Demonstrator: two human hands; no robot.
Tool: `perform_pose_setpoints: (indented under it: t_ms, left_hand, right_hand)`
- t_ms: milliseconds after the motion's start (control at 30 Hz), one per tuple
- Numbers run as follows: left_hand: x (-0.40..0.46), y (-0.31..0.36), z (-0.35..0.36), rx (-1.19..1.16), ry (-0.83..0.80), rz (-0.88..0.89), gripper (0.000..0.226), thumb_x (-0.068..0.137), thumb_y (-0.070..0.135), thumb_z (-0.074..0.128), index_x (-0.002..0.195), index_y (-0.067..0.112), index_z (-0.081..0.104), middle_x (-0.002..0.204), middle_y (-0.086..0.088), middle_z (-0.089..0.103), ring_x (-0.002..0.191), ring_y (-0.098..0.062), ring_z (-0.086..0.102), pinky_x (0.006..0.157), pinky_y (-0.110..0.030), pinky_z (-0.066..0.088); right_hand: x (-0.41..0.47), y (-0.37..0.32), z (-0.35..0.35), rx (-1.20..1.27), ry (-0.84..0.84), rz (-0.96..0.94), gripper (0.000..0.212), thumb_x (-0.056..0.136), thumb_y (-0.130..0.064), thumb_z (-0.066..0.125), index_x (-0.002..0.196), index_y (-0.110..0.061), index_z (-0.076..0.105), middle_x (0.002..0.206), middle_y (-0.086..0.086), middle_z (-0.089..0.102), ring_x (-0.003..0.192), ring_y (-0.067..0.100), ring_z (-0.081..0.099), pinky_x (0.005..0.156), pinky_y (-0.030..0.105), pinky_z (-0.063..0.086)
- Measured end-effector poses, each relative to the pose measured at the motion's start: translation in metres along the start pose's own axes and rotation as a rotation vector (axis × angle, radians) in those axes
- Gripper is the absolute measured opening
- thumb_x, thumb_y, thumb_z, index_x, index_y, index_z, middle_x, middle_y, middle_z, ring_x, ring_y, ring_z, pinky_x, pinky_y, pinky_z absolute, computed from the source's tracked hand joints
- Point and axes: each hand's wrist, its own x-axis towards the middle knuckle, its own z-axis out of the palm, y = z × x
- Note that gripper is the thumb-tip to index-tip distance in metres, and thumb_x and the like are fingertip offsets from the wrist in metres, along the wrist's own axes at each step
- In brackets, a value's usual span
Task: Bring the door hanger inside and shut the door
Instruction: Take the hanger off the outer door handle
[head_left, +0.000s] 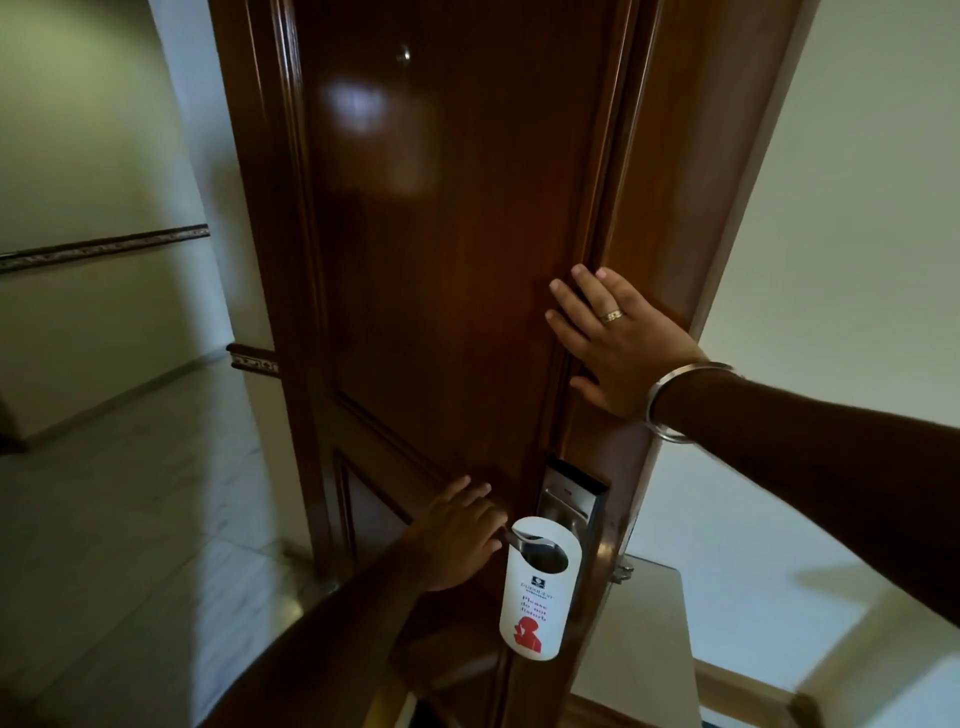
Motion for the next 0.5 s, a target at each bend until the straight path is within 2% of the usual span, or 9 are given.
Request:
perform_pose_setpoints:
  t_ms: [167,300,433,500]
  left_hand:
    - [0.009,-0.009,-0.006,-0.094,-0.034,0.035,0.043,0.100,0.045,0.037,0.126,0.017,0.057,0.131,-0.006,0.063,0.136,-0.024,0.043,0.115,-0.046,0.025]
    - [0.019,-0.013,-0.010,-0.210,0.069,0.008,0.044,0.096,0.051,0.039,0.120,0.019,0.058,0.107,-0.001,0.070,0.105,-0.019,0.060,0.100,-0.041,0.039]
    - [0.036,-0.004,-0.019,-0.346,0.027,0.030,0.035,0.096,0.050,0.044,0.111,0.022,0.058,0.105,0.004,0.067,0.098,-0.015,0.057,0.092,-0.036,0.036]
    - [0.040,0.005,-0.021,-0.447,-0.003,0.071,0.024,0.097,0.042,0.046,0.101,0.022,0.058,0.097,0.006,0.065,0.091,-0.014,0.057,0.082,-0.033,0.037]
  right_hand:
    - [0.000,-0.002,-0.002,0.018,-0.012,0.005,0.081,0.090,-0.061,0.019,0.150,-0.009,0.007,0.159,0.023,0.004,0.144,0.045,0.004,0.116,0.054,0.006]
    - [0.000,-0.009,-0.006,0.011,-0.042,0.033,0.079,0.090,-0.060,0.022,0.150,-0.010,0.011,0.159,0.023,0.005,0.144,0.044,0.005,0.116,0.055,0.007]
    - [0.002,-0.013,-0.010,-0.028,-0.086,0.056,0.078,0.089,-0.060,0.025,0.150,-0.011,0.016,0.159,0.022,0.009,0.144,0.044,0.008,0.116,0.055,0.009]
    - [0.002,-0.014,-0.012,-0.038,-0.106,0.055,0.078,0.088,-0.060,0.027,0.149,-0.012,0.018,0.158,0.022,0.011,0.144,0.044,0.010,0.115,0.055,0.010]
